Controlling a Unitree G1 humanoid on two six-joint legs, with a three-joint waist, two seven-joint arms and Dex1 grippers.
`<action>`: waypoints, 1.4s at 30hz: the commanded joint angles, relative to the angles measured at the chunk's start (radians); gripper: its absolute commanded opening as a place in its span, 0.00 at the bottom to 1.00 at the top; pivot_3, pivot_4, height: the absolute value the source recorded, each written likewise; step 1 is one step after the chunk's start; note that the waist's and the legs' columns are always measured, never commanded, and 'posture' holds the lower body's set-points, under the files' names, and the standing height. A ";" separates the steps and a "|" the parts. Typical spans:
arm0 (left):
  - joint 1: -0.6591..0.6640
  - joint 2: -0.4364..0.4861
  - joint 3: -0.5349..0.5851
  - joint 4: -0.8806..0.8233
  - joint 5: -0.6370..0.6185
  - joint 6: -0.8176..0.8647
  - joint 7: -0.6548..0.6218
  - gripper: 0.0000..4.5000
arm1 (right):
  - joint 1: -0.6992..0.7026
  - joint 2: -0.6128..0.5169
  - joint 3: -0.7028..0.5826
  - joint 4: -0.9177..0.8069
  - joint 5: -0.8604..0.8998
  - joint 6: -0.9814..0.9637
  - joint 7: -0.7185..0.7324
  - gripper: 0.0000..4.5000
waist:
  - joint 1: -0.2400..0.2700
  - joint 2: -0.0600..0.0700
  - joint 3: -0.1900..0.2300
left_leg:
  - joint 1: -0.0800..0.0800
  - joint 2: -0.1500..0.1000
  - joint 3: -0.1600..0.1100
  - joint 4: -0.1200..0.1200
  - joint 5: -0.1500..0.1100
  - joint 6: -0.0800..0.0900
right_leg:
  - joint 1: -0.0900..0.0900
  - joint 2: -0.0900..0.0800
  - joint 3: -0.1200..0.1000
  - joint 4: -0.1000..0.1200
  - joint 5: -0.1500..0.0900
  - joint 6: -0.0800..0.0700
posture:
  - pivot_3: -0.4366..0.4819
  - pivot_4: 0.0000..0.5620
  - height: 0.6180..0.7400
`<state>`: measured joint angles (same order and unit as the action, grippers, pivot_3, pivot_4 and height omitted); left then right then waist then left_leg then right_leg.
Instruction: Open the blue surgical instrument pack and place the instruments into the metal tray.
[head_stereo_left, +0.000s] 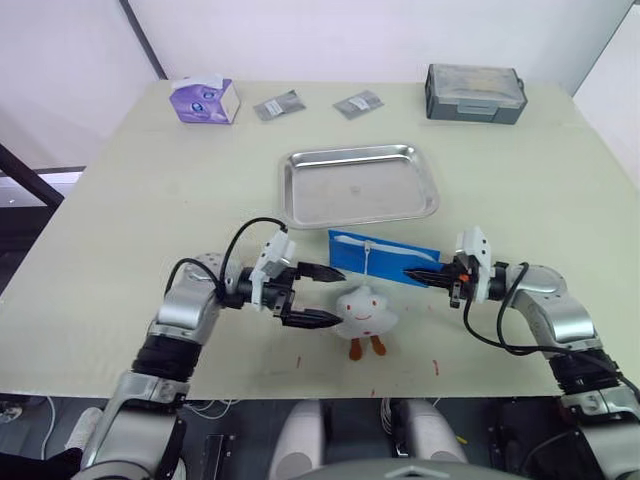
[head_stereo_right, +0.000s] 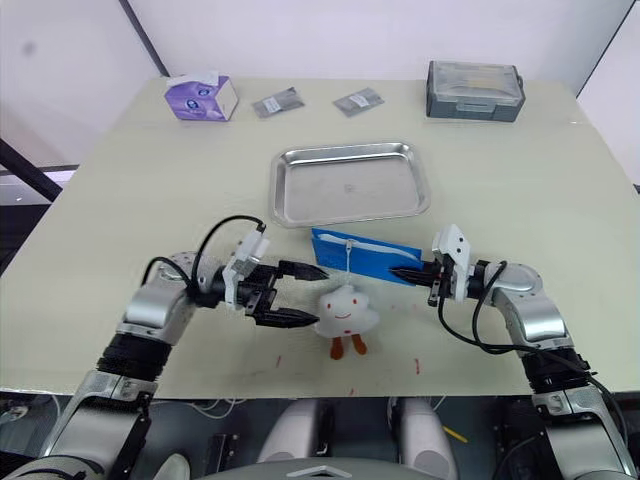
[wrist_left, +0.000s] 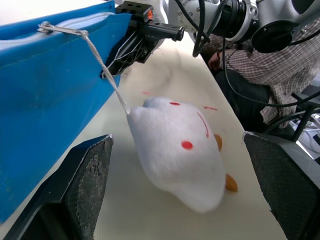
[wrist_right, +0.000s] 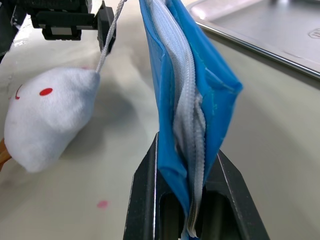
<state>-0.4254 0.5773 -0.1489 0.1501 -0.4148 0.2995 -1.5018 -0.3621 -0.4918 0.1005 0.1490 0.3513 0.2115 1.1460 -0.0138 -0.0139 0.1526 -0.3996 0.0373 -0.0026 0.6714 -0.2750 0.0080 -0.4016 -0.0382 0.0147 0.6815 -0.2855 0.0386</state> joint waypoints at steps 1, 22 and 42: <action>0.003 -0.043 -0.056 -0.015 0.053 -0.026 0.057 0.98 | -0.017 -0.001 -0.018 -0.021 0.010 -0.015 0.002 0.00 | 0.000 0.000 0.000 | 0.000 0.000 0.000 0.000 0.000 0.000 | 0.000 0.000 0.000 0.000 0.000 0.000 | 0.48 0.27 0.95; -0.032 -0.032 -0.034 0.022 0.003 0.043 0.016 0.00 | -0.012 -0.002 -0.024 -0.022 0.015 -0.028 0.007 0.00 | 0.000 0.000 0.000 | 0.000 0.000 0.000 0.000 0.000 0.000 | 0.000 0.000 0.000 0.000 0.000 0.000 | 0.48 0.27 0.95; -0.036 0.269 0.141 0.028 -0.100 0.089 -0.112 0.00 | 0.013 -0.006 -0.047 -0.047 0.065 -0.054 0.042 0.00 | 0.000 0.000 0.000 | 0.000 0.000 0.000 0.000 0.000 0.000 | 0.000 0.000 0.000 0.000 0.000 0.000 | 0.48 0.27 0.95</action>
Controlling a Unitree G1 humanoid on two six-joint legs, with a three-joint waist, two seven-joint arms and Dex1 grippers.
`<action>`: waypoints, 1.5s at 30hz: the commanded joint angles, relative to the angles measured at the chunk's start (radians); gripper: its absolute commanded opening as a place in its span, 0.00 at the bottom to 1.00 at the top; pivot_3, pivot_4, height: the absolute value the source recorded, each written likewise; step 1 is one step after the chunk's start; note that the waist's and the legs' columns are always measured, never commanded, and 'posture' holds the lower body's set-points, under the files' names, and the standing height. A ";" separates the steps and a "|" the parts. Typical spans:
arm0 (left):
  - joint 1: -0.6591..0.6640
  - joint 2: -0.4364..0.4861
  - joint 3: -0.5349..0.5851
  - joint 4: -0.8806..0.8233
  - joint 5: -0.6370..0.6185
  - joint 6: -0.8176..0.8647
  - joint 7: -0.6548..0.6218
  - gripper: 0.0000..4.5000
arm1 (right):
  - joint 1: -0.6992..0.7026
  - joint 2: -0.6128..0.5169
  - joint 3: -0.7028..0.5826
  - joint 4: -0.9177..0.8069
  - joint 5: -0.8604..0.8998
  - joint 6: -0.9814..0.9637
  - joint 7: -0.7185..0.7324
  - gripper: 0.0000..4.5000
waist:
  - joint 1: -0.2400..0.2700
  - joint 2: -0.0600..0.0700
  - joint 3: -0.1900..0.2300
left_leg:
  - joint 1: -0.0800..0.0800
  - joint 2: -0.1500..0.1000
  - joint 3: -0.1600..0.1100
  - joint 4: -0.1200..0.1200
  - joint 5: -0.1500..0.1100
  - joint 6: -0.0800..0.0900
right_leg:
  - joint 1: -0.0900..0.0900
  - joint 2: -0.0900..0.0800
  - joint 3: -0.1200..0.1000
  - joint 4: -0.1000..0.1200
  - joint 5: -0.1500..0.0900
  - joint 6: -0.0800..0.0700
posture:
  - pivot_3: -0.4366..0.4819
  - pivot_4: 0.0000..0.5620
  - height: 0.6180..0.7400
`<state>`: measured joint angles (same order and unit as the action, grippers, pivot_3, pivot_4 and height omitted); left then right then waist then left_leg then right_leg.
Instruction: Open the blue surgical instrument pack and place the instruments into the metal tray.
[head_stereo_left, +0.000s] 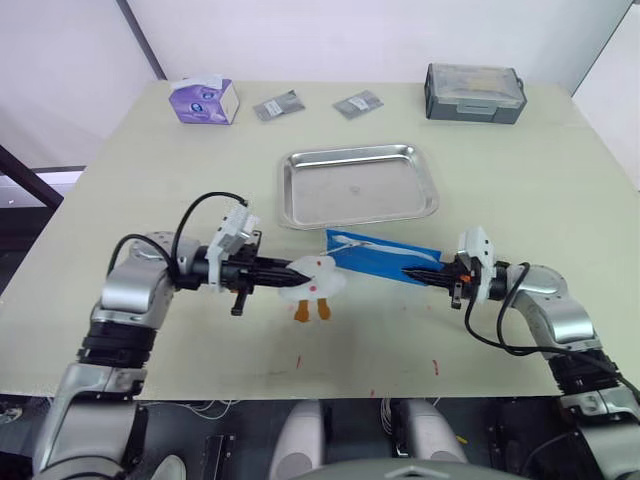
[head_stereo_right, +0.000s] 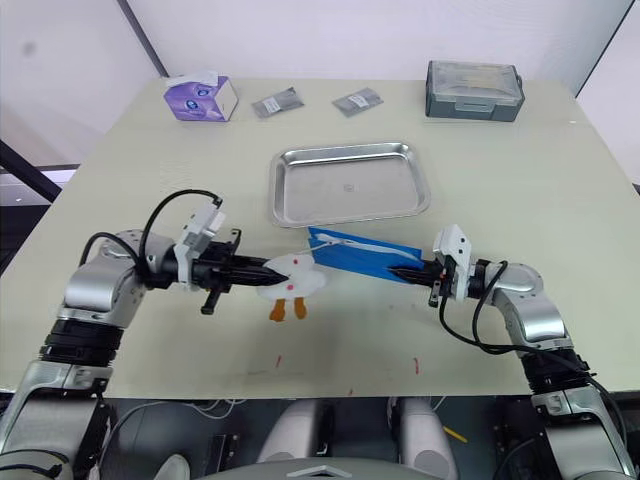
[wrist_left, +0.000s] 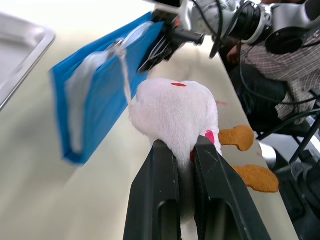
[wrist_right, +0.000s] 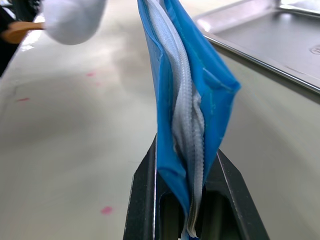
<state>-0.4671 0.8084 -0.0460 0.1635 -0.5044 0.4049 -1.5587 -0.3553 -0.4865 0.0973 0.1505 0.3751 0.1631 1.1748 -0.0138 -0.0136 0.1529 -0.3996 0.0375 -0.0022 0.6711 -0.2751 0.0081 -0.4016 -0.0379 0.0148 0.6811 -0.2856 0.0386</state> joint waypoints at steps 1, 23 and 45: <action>0.007 0.046 0.038 0.019 -0.013 -0.019 -0.056 0.00 | 0.008 -0.013 -0.044 -0.050 0.042 -0.005 0.014 0.00 | 0.000 0.000 0.000 | 0.000 0.000 0.000 0.000 0.000 0.000 | 0.000 0.000 0.000 0.000 0.000 0.000 | 0.48 0.27 0.95; 0.086 0.132 0.073 -0.008 -0.061 0.031 -0.026 0.00 | -0.028 0.091 -0.184 -0.231 0.422 0.347 -0.087 0.00 | 0.000 0.000 0.000 | 0.000 0.001 0.000 0.000 0.000 0.000 | 0.000 0.000 0.000 0.000 0.000 0.000 | 0.48 0.27 0.95; -0.027 0.272 -0.141 0.194 0.158 -0.231 -0.056 0.00 | -0.076 0.055 0.066 -0.158 -0.009 -0.024 -0.050 0.00 | 0.001 0.000 0.001 | 0.000 0.000 0.001 -0.001 0.000 0.000 | -0.001 0.001 0.000 0.000 0.000 0.000 | 0.48 0.27 0.95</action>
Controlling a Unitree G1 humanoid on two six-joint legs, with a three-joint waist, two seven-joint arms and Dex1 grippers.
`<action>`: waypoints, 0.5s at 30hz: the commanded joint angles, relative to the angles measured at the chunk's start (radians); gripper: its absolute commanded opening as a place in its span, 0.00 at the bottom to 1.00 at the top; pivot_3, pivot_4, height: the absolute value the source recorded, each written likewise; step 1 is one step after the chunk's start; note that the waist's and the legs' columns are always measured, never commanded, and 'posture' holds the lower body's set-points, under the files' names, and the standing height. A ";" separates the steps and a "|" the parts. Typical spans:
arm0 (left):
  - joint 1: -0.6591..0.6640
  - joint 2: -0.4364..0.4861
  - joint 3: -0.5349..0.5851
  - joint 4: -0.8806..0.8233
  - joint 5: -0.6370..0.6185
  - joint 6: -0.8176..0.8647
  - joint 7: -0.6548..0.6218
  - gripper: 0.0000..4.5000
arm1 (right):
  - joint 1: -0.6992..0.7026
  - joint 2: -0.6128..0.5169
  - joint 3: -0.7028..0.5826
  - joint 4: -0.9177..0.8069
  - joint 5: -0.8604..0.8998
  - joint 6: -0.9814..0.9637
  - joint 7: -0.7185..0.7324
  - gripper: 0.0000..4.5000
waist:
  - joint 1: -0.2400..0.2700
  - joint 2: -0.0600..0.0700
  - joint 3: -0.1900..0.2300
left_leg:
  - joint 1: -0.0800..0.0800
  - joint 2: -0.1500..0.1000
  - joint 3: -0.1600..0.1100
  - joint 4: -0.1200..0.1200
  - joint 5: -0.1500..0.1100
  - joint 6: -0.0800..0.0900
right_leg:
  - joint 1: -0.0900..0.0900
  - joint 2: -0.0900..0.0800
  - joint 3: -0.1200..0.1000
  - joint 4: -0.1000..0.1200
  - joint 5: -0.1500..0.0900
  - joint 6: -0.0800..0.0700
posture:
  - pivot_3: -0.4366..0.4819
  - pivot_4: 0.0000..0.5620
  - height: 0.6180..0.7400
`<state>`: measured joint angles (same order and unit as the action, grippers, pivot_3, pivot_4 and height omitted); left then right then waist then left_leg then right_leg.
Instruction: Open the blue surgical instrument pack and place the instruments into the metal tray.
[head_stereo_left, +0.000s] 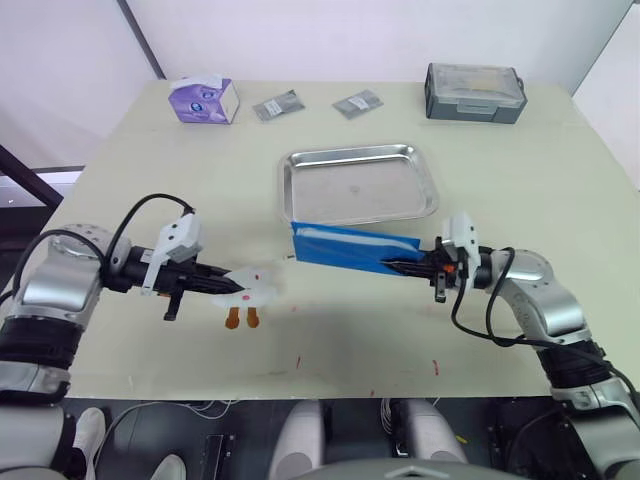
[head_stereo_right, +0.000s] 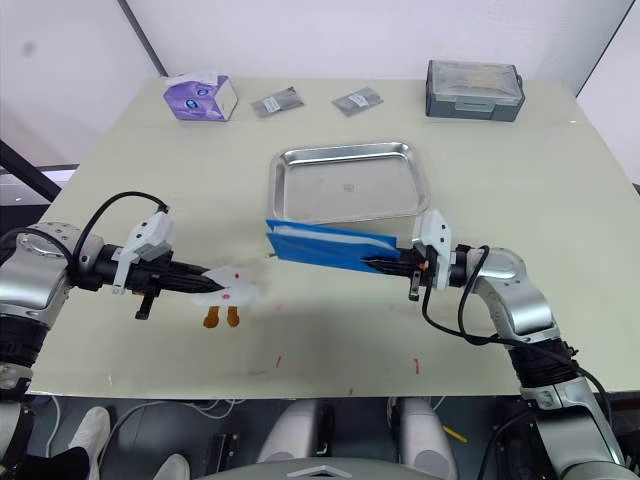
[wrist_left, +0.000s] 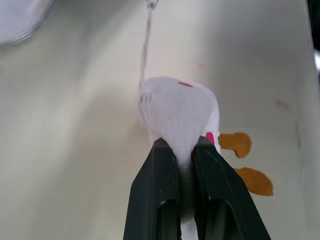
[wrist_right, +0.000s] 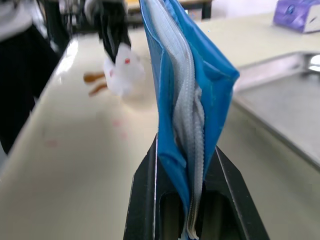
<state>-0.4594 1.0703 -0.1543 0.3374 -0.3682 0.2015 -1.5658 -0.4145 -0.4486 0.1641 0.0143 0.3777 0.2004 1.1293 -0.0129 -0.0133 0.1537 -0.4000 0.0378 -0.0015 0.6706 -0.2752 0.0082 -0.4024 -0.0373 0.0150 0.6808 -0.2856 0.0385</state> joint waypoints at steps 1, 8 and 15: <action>-0.049 0.013 -0.054 0.024 0.026 -0.026 -0.049 0.00 | -0.018 0.022 0.001 -0.019 -0.016 -0.067 -0.005 0.00 | 0.000 0.000 0.000 | 0.000 0.000 0.000 0.000 0.000 0.000 | 0.000 0.000 0.000 0.000 0.000 0.000 | 0.48 0.27 0.95; -0.103 0.032 -0.135 0.069 0.038 -0.057 -0.049 0.46 | -0.007 0.021 0.006 -0.010 -0.032 -0.085 0.011 0.00 | 0.000 0.000 0.000 | 0.000 0.000 0.000 0.000 0.000 0.000 | 0.000 0.000 0.000 0.000 0.000 0.000 | 0.48 0.27 0.95; -0.176 0.078 -0.146 0.119 -0.048 -0.023 -0.049 0.98 | 0.020 0.001 -0.001 -0.027 -0.025 -0.072 0.024 0.00 | 0.000 -0.001 0.000 | 0.000 0.000 -0.001 0.000 0.000 0.000 | 0.000 0.000 0.000 0.000 0.000 0.000 | 0.48 0.27 0.95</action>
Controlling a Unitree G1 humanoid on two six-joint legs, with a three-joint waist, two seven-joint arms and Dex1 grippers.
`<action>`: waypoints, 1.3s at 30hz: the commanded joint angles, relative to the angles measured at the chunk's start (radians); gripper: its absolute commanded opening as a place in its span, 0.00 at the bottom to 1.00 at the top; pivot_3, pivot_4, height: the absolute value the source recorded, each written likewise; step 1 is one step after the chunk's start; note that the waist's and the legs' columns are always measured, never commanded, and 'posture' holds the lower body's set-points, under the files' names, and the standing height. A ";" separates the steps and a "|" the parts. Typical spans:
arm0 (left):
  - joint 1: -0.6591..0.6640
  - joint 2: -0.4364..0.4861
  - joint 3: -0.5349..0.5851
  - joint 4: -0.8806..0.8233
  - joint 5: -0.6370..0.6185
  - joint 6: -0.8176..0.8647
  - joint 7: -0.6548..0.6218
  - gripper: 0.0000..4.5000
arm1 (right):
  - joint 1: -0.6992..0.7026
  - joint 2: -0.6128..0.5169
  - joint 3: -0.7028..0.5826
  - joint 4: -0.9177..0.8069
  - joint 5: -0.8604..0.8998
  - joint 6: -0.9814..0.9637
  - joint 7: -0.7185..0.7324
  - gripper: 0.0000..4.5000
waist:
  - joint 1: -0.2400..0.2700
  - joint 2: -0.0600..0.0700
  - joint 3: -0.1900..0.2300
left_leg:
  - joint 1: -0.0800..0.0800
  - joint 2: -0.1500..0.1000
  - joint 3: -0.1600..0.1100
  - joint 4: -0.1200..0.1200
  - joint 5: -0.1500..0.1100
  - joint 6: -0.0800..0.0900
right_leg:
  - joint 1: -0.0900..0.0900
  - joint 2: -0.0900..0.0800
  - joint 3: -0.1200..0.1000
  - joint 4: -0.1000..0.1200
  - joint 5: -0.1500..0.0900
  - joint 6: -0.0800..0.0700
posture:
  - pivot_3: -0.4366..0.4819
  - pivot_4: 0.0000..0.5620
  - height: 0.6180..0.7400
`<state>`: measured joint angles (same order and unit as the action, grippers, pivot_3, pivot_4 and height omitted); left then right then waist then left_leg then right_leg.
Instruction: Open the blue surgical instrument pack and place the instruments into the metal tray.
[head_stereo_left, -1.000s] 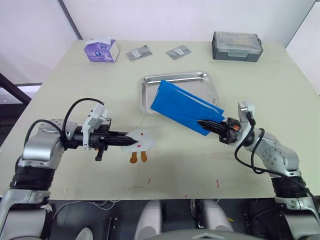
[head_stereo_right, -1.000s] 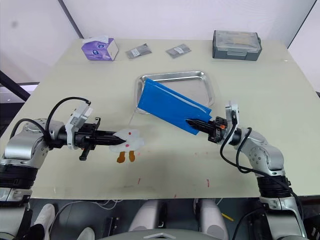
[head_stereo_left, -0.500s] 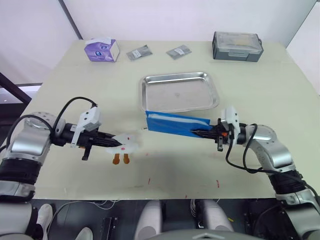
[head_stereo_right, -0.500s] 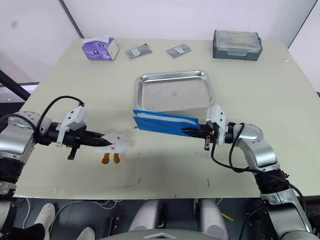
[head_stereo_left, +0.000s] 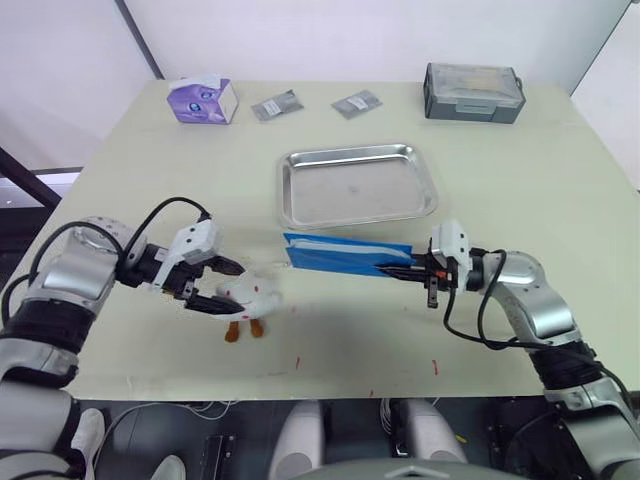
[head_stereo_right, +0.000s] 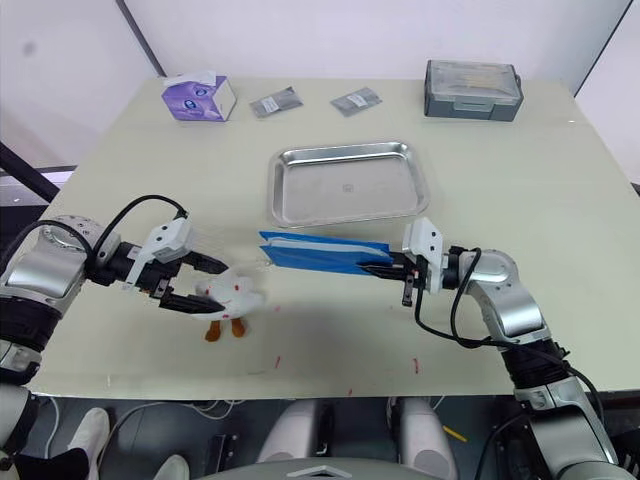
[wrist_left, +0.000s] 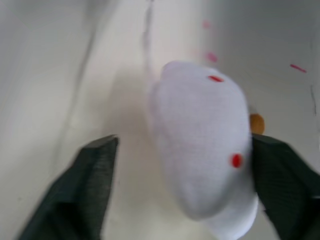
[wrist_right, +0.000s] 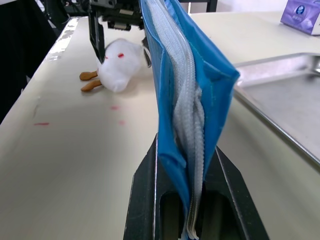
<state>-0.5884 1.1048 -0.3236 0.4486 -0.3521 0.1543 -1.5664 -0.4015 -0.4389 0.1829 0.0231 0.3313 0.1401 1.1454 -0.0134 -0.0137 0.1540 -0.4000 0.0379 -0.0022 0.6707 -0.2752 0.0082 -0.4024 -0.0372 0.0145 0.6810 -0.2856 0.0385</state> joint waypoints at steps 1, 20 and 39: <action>-0.062 0.049 0.022 0.011 -0.087 0.035 -0.048 0.98 | 0.009 -0.010 -0.019 -0.037 0.021 -0.011 0.008 0.00 | 0.000 0.000 0.000 | 0.000 0.000 0.000 0.000 0.000 0.000 | 0.000 0.000 0.000 0.000 0.000 0.000 | 0.48 0.27 0.95; -0.047 -0.278 0.186 -0.063 -0.194 0.035 0.039 0.98 | 0.000 -0.044 -0.005 0.015 0.032 0.020 0.108 0.00 | -0.003 -0.001 0.001 | 0.000 0.000 0.000 0.001 0.000 0.000 | 0.000 0.000 0.000 0.000 0.000 0.000 | 0.48 0.27 0.95; 0.032 -0.376 0.225 -0.088 -0.109 0.025 0.013 0.78 | -0.037 -0.023 0.008 0.078 0.013 0.007 0.158 0.00 | -0.001 -0.001 0.001 | 0.000 0.000 0.000 0.001 0.000 0.000 | 0.000 0.000 0.000 0.001 0.000 0.000 | 0.48 0.27 0.95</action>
<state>-0.5700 0.7307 -0.1208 0.4002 -0.4671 0.1883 -1.5407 -0.4141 -0.4654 0.1982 0.1190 0.3297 0.1680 1.2925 -0.0140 -0.0146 0.1547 -0.4000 0.0379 -0.0022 0.6717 -0.2750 0.0079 -0.4023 -0.0371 0.0151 0.6821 -0.2855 0.0384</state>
